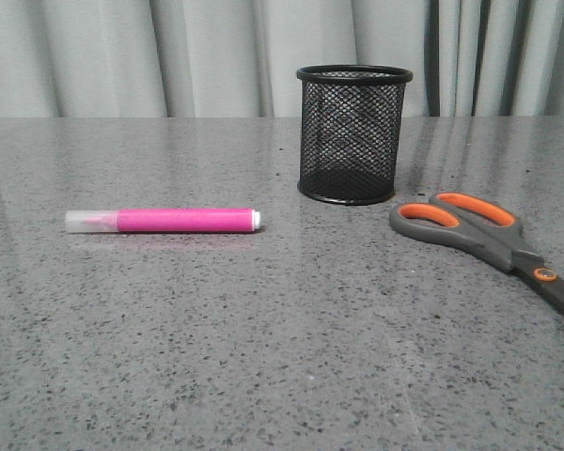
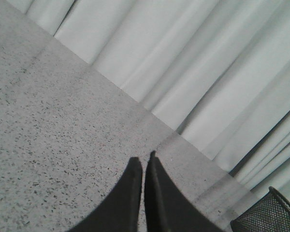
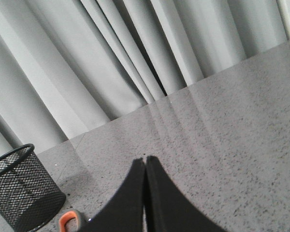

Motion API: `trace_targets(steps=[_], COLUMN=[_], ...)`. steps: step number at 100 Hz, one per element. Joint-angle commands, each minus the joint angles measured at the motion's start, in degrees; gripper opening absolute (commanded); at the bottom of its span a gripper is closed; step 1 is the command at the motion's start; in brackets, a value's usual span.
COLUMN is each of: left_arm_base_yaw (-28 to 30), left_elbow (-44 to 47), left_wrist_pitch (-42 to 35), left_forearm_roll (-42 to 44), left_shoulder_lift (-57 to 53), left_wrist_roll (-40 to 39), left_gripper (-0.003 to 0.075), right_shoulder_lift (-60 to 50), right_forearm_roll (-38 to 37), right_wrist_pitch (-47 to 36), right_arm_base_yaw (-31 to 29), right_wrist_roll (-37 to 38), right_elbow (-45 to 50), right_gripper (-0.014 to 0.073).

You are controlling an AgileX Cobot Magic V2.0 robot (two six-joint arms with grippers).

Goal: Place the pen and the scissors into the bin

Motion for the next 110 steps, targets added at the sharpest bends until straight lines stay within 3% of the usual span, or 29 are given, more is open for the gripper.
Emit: trace_targets(steps=[1, 12, 25, 35, 57, 86, 96, 110], left_arm_base_yaw=[0.16, 0.16, 0.16, 0.16, 0.16, 0.16, 0.16, 0.16], left_elbow=[0.48, -3.47, -10.81, -18.16, -32.73, -41.12, -42.09, -42.20], left_wrist_pitch=[-3.18, 0.26, 7.01, 13.07, 26.30, 33.58, 35.21, 34.91], left_forearm_roll=[-1.73, 1.18, 11.99, 18.25, 18.67, 17.57, 12.53, 2.07], left_shoulder_lift=[-1.68, -0.47, 4.89, 11.47, 26.90, 38.93, 40.75, 42.33], left_wrist_roll=[-0.35, -0.22, -0.13, 0.37, 13.39, 16.49, 25.04, 34.94], left_gripper=[-0.0019, -0.0019, -0.0019, -0.0019, -0.0019, -0.0018, 0.0021, 0.0176], right_shoulder_lift=[-0.88, 1.58, 8.29, 16.27, 31.70, 42.80, 43.38, 43.38], right_forearm_roll=[0.95, 0.38, -2.18, -2.59, -2.59, -2.59, -2.48, -2.25], right_wrist_pitch=[-0.30, 5.61, 10.56, 14.76, 24.50, 34.02, 34.85, 34.73], right_arm_base_yaw=[-0.32, -0.32, -0.32, -0.32, 1.04, 1.39, 1.39, 1.39], right_wrist_roll=[-0.14, -0.14, -0.75, -6.54, -15.46, -18.85, -20.22, -20.22], right_elbow=[-2.14, -5.92, -11.88, -17.29, -30.22, -40.43, -41.79, -42.58], right_gripper=[-0.0072, -0.0064, -0.0064, -0.0064, -0.0064, -0.0059, 0.0037, 0.0324])
